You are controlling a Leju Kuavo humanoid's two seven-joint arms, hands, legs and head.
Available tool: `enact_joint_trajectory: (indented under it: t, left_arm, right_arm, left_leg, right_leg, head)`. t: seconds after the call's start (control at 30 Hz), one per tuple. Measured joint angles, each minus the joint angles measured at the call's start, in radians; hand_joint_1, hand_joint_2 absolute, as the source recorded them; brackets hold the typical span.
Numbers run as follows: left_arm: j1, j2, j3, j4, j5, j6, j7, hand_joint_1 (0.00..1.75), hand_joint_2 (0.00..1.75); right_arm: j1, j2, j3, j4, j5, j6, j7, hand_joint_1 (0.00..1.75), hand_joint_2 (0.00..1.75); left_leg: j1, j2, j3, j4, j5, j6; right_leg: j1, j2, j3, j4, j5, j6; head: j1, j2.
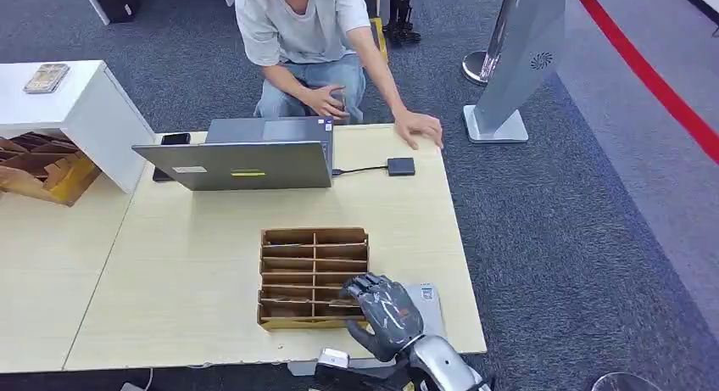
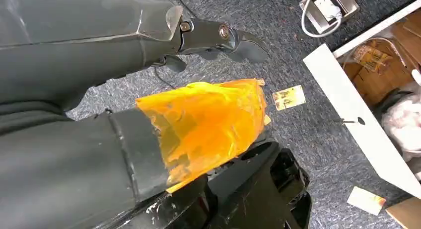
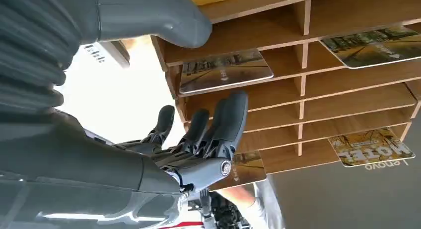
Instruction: Pass the card to the sensor for recognition and then transmit it.
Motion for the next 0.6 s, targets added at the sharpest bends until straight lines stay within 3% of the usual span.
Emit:
enact_joint_trajectory:
  t: [0.27,0.47,0.6]
  left_arm:
    - [0.0,0.0,0.0,0.0,0.0,0.0,0.0,0.0,0.0]
    - [0.0,0.0,0.0,0.0,-0.002,0.002,-0.003,0.0,0.0]
    - [0.0,0.0,0.0,0.0,-0.002,0.003,-0.003,0.0,0.0]
  right_arm:
    - [0.0,0.0,0.0,0.0,0.0,0.0,0.0,0.8,1.75]
    - [0.0,0.0,-0.001,0.0,0.0,0.001,0.0,0.72,1.75]
    - [0.0,0.0,-0.001,0.0,0.0,0.001,0.0,0.77,1.75]
  left_leg:
    - [0.0,0.0,0.0,0.0,0.0,0.0]
    - [0.0,0.0,0.0,0.0,0.0,0.0]
    - [0.0,0.0,0.0,0.0,0.0,0.0]
  right_leg:
    - [0.0,0.0,0.0,0.0,0.0,0.0]
    - [0.0,0.0,0.0,0.0,0.0,0.0]
    - [0.0,0.0,0.0,0.0,0.0,0.0]
  head:
    - [0.0,0.0]
    - [0.0,0.0]
    - [0.0,0.0]
